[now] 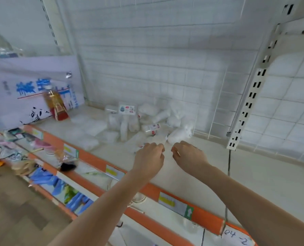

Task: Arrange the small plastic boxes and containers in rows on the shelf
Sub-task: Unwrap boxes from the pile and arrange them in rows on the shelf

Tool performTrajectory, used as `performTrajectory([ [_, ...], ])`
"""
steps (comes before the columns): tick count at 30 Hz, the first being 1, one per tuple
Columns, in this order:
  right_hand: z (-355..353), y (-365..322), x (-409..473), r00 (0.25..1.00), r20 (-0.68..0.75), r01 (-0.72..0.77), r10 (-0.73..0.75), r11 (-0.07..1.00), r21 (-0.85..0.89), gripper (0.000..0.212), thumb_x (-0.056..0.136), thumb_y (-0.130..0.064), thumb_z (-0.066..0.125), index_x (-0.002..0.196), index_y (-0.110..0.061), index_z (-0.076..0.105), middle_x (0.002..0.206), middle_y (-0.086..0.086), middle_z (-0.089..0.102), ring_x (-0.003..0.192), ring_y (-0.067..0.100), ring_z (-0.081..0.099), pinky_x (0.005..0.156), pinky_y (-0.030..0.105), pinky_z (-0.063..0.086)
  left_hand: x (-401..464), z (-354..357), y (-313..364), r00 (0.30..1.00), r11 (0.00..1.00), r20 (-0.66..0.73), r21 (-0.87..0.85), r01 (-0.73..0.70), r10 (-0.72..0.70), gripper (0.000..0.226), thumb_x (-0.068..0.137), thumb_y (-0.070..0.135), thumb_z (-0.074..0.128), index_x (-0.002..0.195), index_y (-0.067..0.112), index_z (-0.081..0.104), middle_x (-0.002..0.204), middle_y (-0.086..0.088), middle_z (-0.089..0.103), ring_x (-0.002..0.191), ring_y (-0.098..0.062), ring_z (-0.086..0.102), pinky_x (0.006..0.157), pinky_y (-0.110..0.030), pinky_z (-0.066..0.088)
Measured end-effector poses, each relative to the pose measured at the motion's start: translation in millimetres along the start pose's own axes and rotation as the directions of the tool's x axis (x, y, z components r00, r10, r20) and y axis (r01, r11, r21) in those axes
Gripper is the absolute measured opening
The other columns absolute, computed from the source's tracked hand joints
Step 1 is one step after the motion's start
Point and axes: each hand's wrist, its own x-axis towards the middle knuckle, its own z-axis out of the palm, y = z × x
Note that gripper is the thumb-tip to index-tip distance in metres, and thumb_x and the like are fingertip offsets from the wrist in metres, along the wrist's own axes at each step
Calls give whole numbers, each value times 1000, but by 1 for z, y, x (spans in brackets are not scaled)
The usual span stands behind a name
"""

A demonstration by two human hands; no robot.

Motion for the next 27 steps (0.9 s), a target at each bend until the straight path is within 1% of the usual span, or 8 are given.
performTrajectory([
  [4,17,-26,24,999,-32,16,-15,1000,11,28,97,-25,40,120,-21,55,121,-1,52,113,19,50,79,31,42,8,-1,-39,999,1000,-38,2,10,-9,29,93,16,40,116,20,57,112,1,58,108,-18,49,78,-33,44],
  [7,29,-39,36,999,-36,6,-4,999,39,31,97,-25,41,127,-22,50,131,-2,46,121,17,42,86,31,42,16,1,-61,999,1000,-41,2,1,-1,30,93,16,39,118,20,55,115,2,55,109,-18,47,79,-31,44],
  [11,40,-49,48,998,-57,4,-1,999,43,33,97,-22,42,129,-19,47,132,-1,44,121,17,40,87,31,42,28,3,-77,999,1000,-39,-7,-26,26,33,93,16,38,123,20,53,118,1,53,111,-18,47,82,-30,41],
  [16,41,-51,69,994,-105,-22,25,999,32,33,95,-16,43,127,-17,50,128,0,46,120,19,41,88,31,43,50,4,-87,998,997,-42,-55,-48,46,32,93,13,40,121,18,54,117,-2,55,109,-22,50,83,-32,41],
  [19,37,-49,86,990,-117,-80,84,996,36,34,93,-13,45,126,-15,50,128,2,44,121,22,40,91,33,43,68,4,-89,998,997,-39,-69,-42,40,30,92,11,41,118,15,54,114,-4,57,104,-23,52,79,-32,42],
  [22,30,-45,103,974,-134,-177,184,982,69,38,91,-11,46,130,-13,44,131,5,40,122,23,36,91,33,41,87,1,-88,999,993,-13,-114,-32,30,30,91,11,42,119,15,53,115,-5,57,103,-26,52,78,-36,43],
  [24,26,-41,114,950,-145,-261,277,958,116,40,90,-9,47,130,-10,41,132,9,36,122,26,33,92,34,39,99,0,-86,999,989,5,-142,-30,32,31,91,12,44,120,15,51,117,-5,53,106,-27,51,79,-36,41],
  [27,22,-32,127,909,-140,-369,394,914,170,44,91,-12,49,132,-5,35,132,15,33,122,31,31,95,36,37,117,-3,-80,999,988,10,-151,-43,46,35,91,10,44,125,15,46,124,-5,49,114,-24,46,72,-31,33],
])
